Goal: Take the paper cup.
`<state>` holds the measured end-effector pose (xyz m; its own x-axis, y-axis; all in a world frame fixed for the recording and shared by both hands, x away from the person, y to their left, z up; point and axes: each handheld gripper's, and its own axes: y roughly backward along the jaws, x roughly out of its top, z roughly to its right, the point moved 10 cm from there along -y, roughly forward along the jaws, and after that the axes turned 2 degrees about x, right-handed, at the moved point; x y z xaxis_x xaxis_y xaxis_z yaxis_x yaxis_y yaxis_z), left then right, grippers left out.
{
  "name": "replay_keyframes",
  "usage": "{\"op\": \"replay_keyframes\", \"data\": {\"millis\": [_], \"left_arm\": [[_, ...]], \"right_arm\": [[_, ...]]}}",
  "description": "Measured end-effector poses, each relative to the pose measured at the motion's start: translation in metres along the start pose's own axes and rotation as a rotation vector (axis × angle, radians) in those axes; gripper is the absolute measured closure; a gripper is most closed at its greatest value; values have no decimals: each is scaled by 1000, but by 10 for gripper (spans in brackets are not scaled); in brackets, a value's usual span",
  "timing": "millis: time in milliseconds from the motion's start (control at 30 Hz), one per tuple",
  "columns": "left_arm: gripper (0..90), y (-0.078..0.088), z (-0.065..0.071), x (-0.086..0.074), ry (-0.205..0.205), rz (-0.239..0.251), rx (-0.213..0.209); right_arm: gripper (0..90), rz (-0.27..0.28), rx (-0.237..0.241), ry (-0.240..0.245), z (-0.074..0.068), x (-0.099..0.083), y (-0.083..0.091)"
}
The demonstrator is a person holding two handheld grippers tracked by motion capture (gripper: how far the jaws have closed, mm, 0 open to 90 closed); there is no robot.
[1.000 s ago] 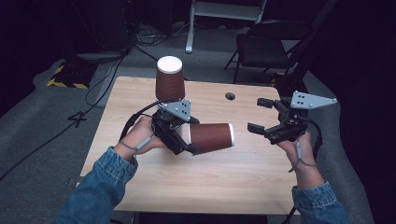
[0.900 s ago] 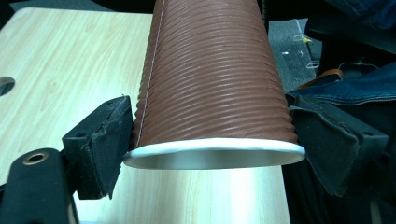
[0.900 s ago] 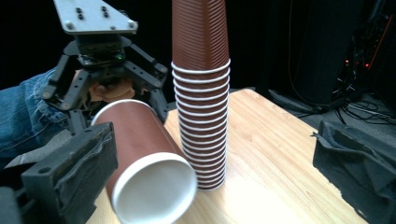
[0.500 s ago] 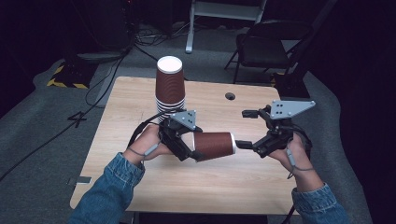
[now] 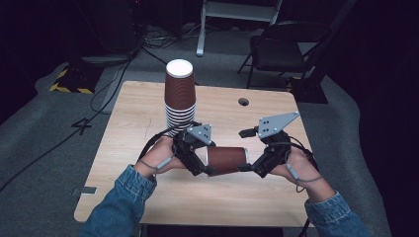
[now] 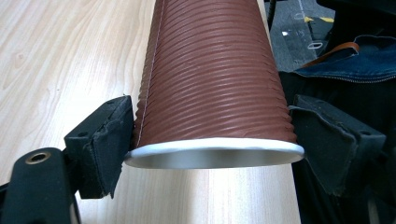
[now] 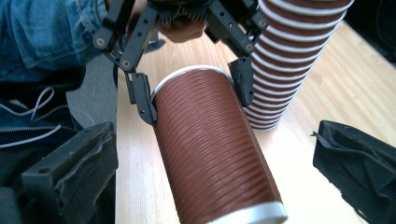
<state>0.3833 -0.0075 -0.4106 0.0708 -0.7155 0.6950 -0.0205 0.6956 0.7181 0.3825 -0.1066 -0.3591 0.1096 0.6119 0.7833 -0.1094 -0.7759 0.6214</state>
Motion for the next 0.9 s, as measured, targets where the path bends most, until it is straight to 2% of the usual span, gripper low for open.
{"op": "replay_keyframes", "data": {"millis": [167, 333, 400, 433, 467, 500, 633, 800, 900], "left_arm": [[159, -3, 3, 1, -7, -6, -8], [158, -3, 4, 0, -10, -5, 1], [158, -3, 4, 0, -15, 1, 1], [158, -3, 5, 0, -19, 7, 3], [158, -3, 8, 0, -26, 21, 10], [158, -3, 9, 0, -28, 26, 13], [158, -2, 12, 0, -44, 43, 27], [158, -4, 15, -1, -88, 2, 75], [157, -6, 16, -2, -103, -8, 75]], "right_arm": [[3, -49, 14, 3, 0, -4, -10], [8, -124, 25, 10, 0, -9, -19], [9, -131, 28, 9, 0, -9, -20], [10, -142, 34, 2, 0, -10, -21], [18, -162, 66, -32, -2, -12, -22], [18, -169, 76, -48, -2, -13, -23], [17, -199, 98, -80, 1, -17, -25], [4, -253, 138, -79, -2, -20, -34], [3, -266, 159, -88, -3, -20, -37]]}}
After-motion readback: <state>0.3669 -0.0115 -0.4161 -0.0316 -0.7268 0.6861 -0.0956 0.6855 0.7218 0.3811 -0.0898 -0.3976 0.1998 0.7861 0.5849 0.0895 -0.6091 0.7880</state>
